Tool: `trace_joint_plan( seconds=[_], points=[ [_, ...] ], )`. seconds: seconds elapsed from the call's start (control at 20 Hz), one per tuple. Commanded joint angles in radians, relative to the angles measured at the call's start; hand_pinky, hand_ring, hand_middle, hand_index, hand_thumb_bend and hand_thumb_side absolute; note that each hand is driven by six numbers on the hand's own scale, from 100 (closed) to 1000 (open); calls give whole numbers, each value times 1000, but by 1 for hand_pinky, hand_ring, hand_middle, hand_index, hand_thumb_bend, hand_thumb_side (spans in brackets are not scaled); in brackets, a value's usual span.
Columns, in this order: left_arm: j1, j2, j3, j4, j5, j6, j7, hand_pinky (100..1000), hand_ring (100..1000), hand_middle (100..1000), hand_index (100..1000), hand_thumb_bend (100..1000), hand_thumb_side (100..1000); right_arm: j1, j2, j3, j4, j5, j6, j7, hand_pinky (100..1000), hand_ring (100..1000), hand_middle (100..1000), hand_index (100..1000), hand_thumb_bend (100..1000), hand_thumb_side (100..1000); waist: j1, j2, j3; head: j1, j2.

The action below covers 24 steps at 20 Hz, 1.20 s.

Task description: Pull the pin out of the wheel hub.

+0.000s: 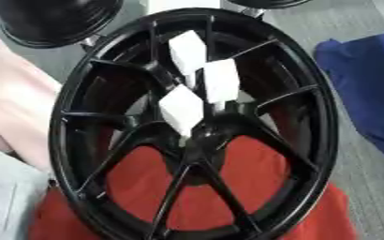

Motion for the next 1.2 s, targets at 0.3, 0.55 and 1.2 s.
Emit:
trace_joint_plan(
  seconds=[0.3,0.55,1.2],
  points=[
    [-82,146,-181,1,-105,-115,-119,824,768,740,848,486,718,-26,-45,2,-19,-18,-1,7,859,712,644,789,100,389,-15,-29,-7,16,-7],
    [-195,44,-297,65,-144,-177,-191,807,764,734,841,483,718,-15,-37,4,-15,-12,11,14,859,711,643,789,100,409,-11,-33,-3,3,-4],
    [-411,-71,-462,51,16,-27,-380,783,762,740,852,514,679,18,-25,-9,-19,29,10,2,859,711,643,789,100,415,-13,-22,36,-38,-11]
  ],
)
